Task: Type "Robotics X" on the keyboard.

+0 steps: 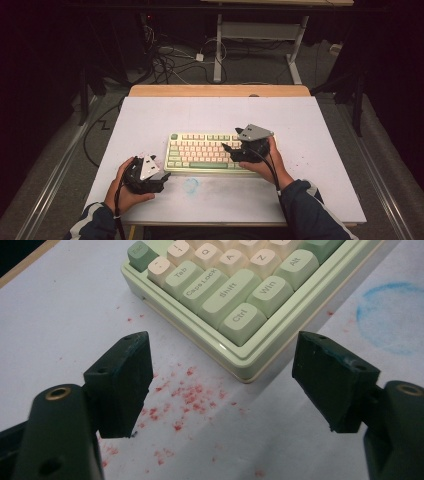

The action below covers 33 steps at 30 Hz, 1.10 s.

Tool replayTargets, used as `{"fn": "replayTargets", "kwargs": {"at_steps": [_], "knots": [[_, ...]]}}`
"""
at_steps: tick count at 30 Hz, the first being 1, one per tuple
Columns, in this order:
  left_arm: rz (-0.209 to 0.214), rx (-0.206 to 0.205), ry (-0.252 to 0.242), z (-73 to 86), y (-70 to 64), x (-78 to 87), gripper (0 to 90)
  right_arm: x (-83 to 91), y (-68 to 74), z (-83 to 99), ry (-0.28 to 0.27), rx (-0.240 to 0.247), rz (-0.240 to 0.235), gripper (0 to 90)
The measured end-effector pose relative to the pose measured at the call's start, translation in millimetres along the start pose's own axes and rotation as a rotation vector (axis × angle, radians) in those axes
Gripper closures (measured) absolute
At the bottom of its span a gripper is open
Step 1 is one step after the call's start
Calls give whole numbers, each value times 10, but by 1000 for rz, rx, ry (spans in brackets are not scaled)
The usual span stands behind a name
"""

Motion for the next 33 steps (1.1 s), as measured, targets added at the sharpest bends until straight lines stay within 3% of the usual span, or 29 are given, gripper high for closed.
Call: {"fn": "replayTargets", "kwargs": {"at_steps": [8, 12, 14, 19, 25, 33], "knots": [[-5, 5, 2, 0, 4, -2, 260, 116, -12, 17, -37, 2, 34, 232], [-15, 12, 25, 19, 30, -6, 327, 194, 1, 37, -48, 0, 52, 226], [-36, 13, 43, 33, 71, -16, 377, 238, 5, 52, -55, 0, 59, 228], [12, 44, 50, 0, 32, 32, 538, 355, 3, 129, -53, 14, 82, 238], [15, 48, 76, 13, 17, 44, 734, 549, -30, 283, -49, 25, 120, 238], [36, 41, 94, 2, -33, 74, 876, 841, -100, 522, -57, -4, 157, 238]]}}
Point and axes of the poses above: each handheld gripper's, and its own axes: x roughly backward along the jaws, z roughly out of its underside, y roughly to its left, the point moved 9 cm from there along -x, roughly forward along the jaws, and after that the axes turned 6 degrees about x, right-handed, at the moved point
